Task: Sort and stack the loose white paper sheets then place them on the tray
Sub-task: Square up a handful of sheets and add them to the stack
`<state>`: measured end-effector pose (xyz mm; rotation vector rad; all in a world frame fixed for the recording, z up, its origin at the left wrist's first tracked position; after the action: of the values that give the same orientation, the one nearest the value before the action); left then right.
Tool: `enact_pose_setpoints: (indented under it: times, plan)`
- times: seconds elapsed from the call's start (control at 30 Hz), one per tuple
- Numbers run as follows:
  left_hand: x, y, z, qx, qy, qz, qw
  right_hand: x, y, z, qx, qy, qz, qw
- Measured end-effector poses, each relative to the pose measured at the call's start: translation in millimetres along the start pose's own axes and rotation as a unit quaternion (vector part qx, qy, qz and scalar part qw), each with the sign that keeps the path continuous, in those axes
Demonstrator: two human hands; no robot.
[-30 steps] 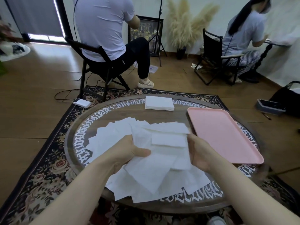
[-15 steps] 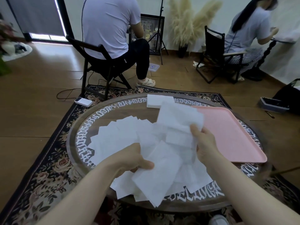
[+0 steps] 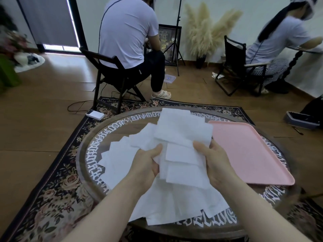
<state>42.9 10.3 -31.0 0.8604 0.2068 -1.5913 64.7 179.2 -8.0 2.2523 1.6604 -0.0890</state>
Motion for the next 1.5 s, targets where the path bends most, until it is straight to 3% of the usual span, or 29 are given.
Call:
enact_pose_setpoints:
  times: [0.1,0.23,0.3,0.47,0.63,0.97,1.37,1.5]
  plan:
    - [-15.4,9.5,1.9,0.014,0.028,-0.073,0.997,0.0,2.7,9.0,-0.006,0.041,0.001,0.999]
    - [-5.9,10.6,12.4,-0.078,-0.168,-0.035,0.982,-0.7,2.8,-0.5,0.030,0.126,-0.067,0.989]
    - [0.2,10.6,17.4,-0.083,-0.204,-0.014,0.975,3.7,0.8,-10.9,0.047,0.120,-0.076,0.989]
    - [0.0,12.2,22.7,-0.038,-0.232,-0.038,0.971,16.6,-1.7,-35.0,0.097,0.107,-0.093,0.985]
    - [1.0,12.1,24.4,-0.032,-0.221,-0.029,0.974,12.9,2.6,-27.7,0.079,0.161,-0.134,0.975]
    - [-2.9,13.3,24.3,-0.054,-0.234,-0.058,0.969,7.8,2.2,-16.4,0.028,0.106,-0.118,0.987]
    - [-0.6,11.5,24.8,-0.046,-0.140,-0.008,0.989,23.0,0.4,-30.9,0.163,0.096,0.043,0.981]
    - [4.4,10.1,30.3,-0.028,-0.100,-0.001,0.995,28.7,-2.7,-38.5,0.170,0.065,0.052,0.982]
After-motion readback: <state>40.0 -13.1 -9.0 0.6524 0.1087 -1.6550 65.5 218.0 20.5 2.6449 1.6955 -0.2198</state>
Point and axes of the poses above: each hand's wrist, its own y-axis away from the middle knuckle, its own x-axis out of the back of the hand, z = x × y, the point moved 6 cm from there along -y, towards the middle knuckle, and after that the axes turned 4 degrees about y, right-handed, at the moved point
